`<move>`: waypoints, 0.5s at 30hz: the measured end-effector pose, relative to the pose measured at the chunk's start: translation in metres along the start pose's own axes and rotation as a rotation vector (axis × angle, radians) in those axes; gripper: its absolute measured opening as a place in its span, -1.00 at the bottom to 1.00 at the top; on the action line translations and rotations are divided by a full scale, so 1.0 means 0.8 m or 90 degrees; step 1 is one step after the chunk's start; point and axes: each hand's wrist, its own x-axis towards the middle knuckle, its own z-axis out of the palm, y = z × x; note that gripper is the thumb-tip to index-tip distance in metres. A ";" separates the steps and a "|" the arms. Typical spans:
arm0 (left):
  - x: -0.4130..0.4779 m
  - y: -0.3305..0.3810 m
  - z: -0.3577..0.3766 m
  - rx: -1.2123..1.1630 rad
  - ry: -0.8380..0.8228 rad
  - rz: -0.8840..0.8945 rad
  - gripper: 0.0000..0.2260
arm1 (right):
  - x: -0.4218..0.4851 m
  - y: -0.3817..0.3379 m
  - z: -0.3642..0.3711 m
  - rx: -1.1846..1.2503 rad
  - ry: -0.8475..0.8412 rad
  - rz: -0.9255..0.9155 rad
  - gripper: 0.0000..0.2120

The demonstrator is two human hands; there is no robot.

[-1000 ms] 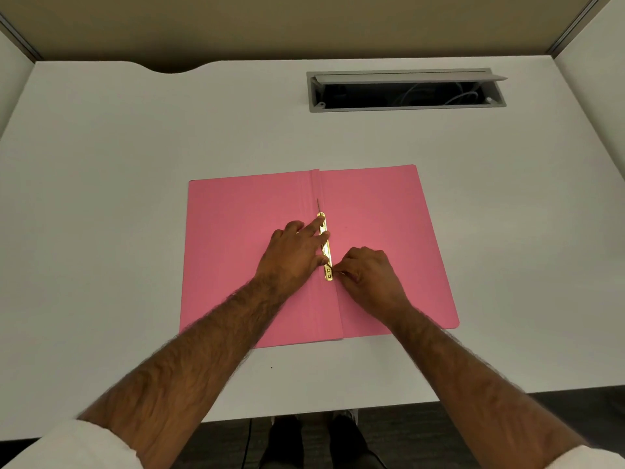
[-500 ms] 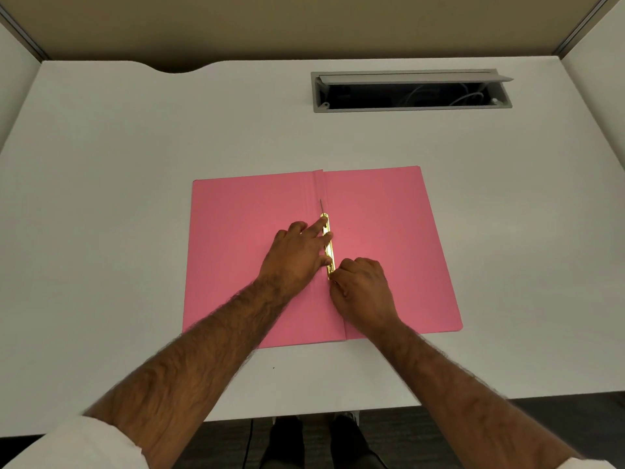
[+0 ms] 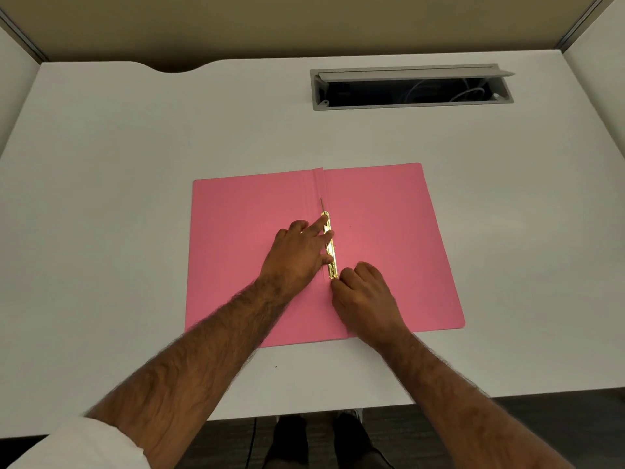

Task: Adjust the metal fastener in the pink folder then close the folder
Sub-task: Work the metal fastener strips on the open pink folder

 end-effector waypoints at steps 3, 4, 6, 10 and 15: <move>0.000 0.000 0.000 -0.008 0.000 -0.003 -0.51 | -0.005 0.008 -0.001 -0.001 -0.012 -0.007 -0.93; 0.000 0.000 0.000 -0.008 0.001 -0.004 -0.51 | -0.007 0.008 -0.001 0.002 -0.016 -0.002 -0.92; -0.002 0.000 0.002 -0.006 0.003 -0.006 -0.51 | -0.014 0.006 -0.002 0.014 -0.030 0.004 -0.82; -0.004 0.001 0.010 -0.018 0.004 -0.019 -0.51 | -0.033 -0.002 -0.005 0.044 -0.066 0.028 -0.64; -0.004 0.002 0.014 -0.037 0.003 -0.028 -0.52 | -0.042 -0.011 -0.009 0.059 -0.094 0.057 -0.52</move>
